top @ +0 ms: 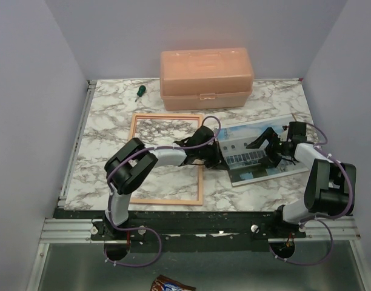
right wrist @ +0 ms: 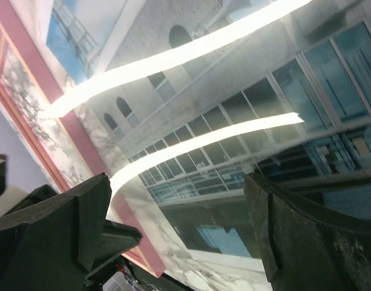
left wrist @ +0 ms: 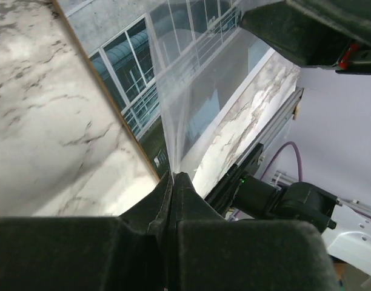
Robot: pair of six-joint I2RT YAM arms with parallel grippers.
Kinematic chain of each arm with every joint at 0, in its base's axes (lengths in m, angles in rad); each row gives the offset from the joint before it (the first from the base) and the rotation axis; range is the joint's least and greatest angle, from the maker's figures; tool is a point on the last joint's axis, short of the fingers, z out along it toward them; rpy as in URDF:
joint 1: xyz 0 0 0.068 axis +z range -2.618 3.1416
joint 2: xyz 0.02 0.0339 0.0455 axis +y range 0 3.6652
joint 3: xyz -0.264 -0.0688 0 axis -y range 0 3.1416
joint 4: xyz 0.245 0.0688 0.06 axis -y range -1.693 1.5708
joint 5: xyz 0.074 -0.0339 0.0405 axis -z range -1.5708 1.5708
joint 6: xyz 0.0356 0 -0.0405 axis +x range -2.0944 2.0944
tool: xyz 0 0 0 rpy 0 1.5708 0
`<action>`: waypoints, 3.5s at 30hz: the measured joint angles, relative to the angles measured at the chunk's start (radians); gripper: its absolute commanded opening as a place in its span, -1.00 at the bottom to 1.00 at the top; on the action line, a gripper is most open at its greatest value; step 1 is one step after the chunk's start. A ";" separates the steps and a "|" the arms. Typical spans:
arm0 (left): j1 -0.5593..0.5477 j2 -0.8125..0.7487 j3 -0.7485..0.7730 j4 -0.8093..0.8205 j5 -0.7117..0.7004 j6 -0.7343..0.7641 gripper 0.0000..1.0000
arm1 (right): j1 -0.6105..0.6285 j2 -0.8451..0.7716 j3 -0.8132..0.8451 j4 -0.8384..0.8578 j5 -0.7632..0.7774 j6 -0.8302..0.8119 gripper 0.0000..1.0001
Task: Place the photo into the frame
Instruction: Pick up the photo frame item at the center of the board.
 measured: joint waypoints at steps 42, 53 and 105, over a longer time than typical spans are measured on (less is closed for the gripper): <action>0.374 -0.784 -0.744 -0.036 -0.104 -0.047 -1.00 | 0.600 -0.239 -0.192 0.008 -0.163 0.273 1.00; 0.354 -0.812 -0.784 0.036 -0.111 -0.127 -0.87 | 0.613 -0.148 -0.287 0.226 -0.127 0.386 0.99; -0.040 -1.072 -0.850 -0.087 -0.376 -0.287 0.29 | 0.566 -0.324 -0.444 0.705 0.212 0.727 0.66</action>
